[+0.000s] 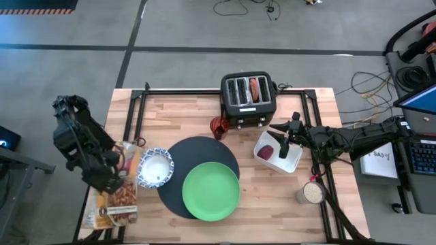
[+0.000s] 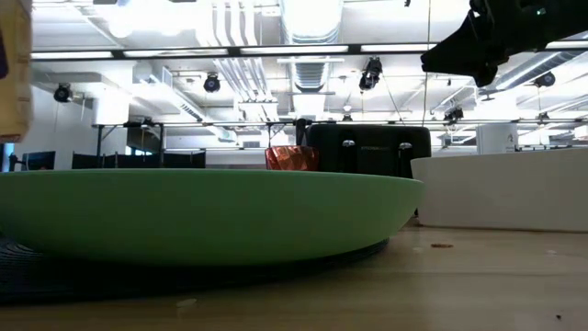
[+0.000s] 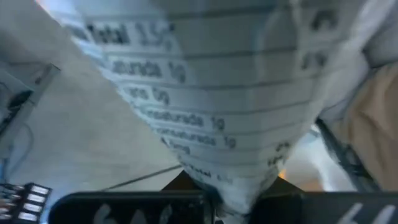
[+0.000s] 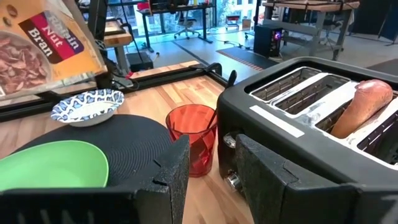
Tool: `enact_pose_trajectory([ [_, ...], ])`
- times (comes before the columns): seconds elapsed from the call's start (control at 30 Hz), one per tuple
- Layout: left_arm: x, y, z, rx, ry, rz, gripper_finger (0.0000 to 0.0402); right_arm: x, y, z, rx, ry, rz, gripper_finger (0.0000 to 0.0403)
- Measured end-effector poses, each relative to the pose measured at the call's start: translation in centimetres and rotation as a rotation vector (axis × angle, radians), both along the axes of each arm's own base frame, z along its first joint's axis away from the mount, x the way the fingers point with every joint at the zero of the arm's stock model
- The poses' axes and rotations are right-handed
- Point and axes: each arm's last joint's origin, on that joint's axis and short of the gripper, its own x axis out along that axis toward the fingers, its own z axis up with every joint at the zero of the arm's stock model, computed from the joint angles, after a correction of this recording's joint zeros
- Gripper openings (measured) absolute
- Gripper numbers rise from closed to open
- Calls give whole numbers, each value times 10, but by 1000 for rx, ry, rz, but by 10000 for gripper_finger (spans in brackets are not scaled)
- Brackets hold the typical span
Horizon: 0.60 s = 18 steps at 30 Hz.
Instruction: Arrange a breakfast setting
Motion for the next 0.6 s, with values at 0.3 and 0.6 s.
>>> enact_pose_trajectory([
  [0.3,9,-7,-4,3,-82,-68,0,0,0,0,-2,0,-1,121],
  [0.6,16,-12,-3,-49,-106,-90,0,0,0,0,-11,4,0,121],
])
